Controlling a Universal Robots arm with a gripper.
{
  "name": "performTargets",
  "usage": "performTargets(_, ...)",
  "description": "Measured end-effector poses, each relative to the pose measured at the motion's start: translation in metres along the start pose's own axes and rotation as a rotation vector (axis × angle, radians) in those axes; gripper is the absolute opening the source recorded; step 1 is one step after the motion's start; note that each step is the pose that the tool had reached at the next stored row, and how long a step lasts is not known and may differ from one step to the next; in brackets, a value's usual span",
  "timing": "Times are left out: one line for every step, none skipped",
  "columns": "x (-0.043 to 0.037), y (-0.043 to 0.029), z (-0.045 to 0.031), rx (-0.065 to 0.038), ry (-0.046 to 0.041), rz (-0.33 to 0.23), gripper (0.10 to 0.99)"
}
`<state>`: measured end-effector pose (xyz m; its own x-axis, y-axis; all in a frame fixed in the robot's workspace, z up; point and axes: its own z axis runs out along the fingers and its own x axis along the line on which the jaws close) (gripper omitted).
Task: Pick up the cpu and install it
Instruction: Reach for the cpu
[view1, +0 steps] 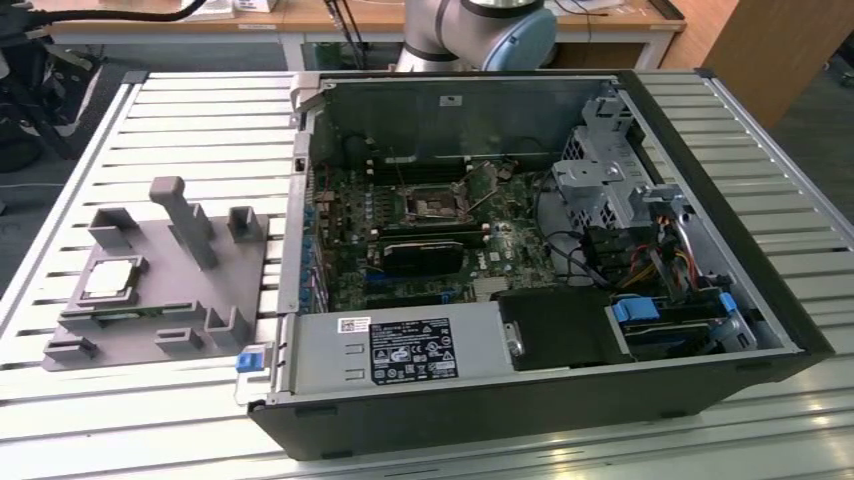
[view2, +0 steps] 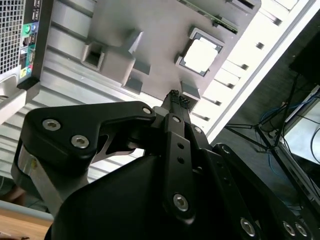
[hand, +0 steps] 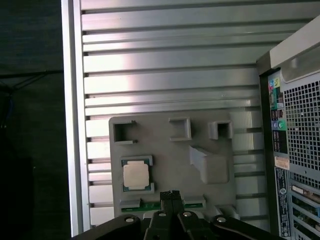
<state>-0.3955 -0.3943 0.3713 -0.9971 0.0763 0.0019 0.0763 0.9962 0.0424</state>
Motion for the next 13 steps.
performTargets(0.0033, -0.0003, 0.0002, 0.0, 0.0006, 0.0, 0.106)
performTargets(0.0066, -0.0005, 0.0005, 0.0, 0.0011, 0.0, 0.106)
performTargets(0.0099, -0.0008, 0.0009, 0.0, 0.0013, 0.0, 0.106)
performTargets(0.0131, -0.0011, 0.0012, 0.0, 0.0017, 0.0, 0.106)
performTargets(0.0165, -0.0014, 0.0015, 0.0, 0.0022, 0.0, 0.106)
performTargets(0.0201, -0.0016, 0.0018, 0.0, 0.0027, 0.0, 0.106)
performTargets(0.0233, -0.0019, 0.002, 0.0, 0.0032, 0.0, 0.106)
performTargets(0.0265, -0.0022, 0.0024, 0.0, 0.0036, 0.0, 0.106)
performTargets(0.0294, -0.0024, 0.0026, 0.0, 0.004, 0.0, 0.106)
performTargets(0.0324, -0.0026, 0.0028, 0.0, 0.004, 0.0, 0.106)
performTargets(0.0349, -0.0028, 0.003, 0.0, 0.0042, 0.0, 0.106)
performTargets(0.0369, -0.003, 0.0032, 0.0, 0.0041, 0.0, 0.106)
performTargets(0.0388, -0.0031, 0.0033, 0.0, 0.0043, 0.0, 0.106)
